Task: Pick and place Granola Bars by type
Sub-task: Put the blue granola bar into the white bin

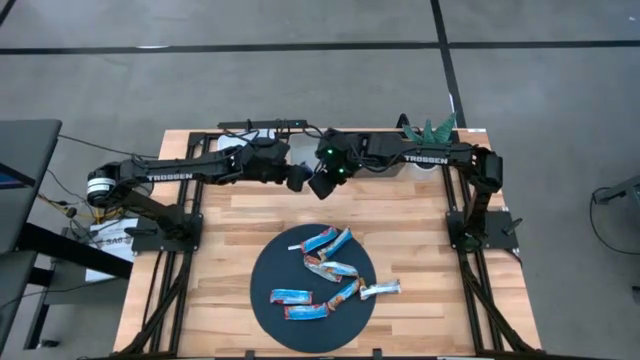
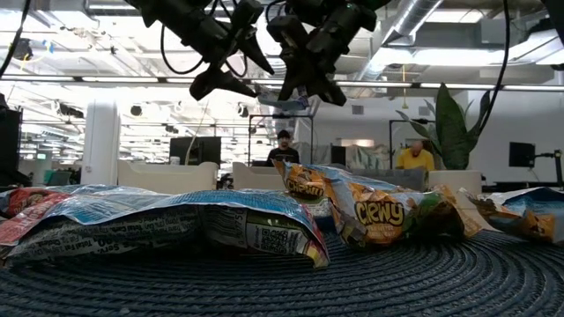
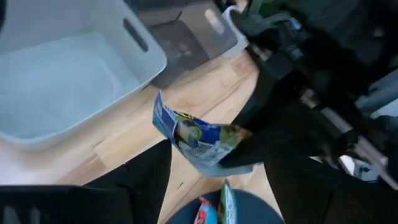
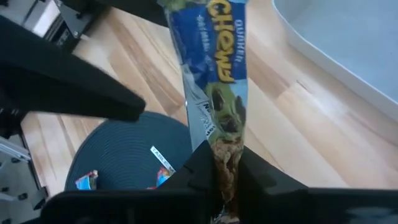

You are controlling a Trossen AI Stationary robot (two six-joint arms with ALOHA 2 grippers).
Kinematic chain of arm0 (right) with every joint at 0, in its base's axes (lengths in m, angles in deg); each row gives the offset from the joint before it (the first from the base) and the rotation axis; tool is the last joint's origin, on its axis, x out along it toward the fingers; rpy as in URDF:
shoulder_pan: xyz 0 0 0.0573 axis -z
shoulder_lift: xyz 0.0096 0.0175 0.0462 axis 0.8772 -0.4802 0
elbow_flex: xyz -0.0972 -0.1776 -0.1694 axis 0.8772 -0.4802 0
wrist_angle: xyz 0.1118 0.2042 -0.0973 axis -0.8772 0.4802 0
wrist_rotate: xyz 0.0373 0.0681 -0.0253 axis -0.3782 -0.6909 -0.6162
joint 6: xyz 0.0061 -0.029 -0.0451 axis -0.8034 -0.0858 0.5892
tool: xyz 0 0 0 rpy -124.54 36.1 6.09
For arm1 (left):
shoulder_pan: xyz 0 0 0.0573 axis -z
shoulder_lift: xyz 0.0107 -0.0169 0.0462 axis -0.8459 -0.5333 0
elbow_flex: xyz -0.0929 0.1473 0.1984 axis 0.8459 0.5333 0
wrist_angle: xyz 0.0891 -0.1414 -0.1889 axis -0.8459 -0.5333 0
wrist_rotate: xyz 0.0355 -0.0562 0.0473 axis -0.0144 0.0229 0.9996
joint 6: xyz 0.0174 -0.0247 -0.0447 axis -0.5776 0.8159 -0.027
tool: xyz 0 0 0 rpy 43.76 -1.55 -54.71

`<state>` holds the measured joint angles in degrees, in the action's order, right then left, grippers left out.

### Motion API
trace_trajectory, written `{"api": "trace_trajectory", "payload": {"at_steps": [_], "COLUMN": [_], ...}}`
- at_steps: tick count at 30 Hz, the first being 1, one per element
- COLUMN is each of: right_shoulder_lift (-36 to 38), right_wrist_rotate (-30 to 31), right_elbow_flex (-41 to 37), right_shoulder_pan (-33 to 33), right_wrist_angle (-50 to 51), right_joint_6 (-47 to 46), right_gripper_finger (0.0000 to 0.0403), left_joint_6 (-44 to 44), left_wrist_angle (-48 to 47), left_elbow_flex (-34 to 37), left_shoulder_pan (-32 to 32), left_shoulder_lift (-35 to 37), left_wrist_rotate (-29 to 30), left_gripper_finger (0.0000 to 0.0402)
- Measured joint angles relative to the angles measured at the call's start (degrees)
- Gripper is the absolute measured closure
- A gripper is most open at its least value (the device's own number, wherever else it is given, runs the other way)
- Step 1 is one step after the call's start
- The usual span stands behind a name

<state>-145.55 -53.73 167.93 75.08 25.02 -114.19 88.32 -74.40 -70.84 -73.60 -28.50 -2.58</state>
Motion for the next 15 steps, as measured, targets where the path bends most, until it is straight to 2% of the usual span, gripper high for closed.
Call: {"api": "trace_trajectory", "payload": {"at_steps": [4, 9, 15], "right_shoulder_lift": [0.00, 0.00, 0.00], "right_wrist_rotate": [0.02, 0.09, 0.04], "right_elbow_flex": [0.00, 0.00, 0.00], "right_shoulder_pan": [-0.02, -0.02, -0.14], "right_wrist_angle": [-1.83, -3.75, -6.02], "right_joint_6": [-0.02, -1.43, -1.51], "right_gripper_finger": [0.0385, 0.0367, 0.0388], "left_joint_6": [-0.16, -0.08, 0.25], "left_wrist_angle": [-0.68, -3.05, -2.86], "left_elbow_flex": [0.00, 0.00, 0.00], "left_shoulder_pan": [0.00, 0.02, 0.02], "left_shoulder_lift": [0.00, 0.00, 0.00], "left_wrist_rotate": [0.00, 0.17, 2.98], "left_gripper_finger": [0.0157, 0.0157, 0.0157]}}
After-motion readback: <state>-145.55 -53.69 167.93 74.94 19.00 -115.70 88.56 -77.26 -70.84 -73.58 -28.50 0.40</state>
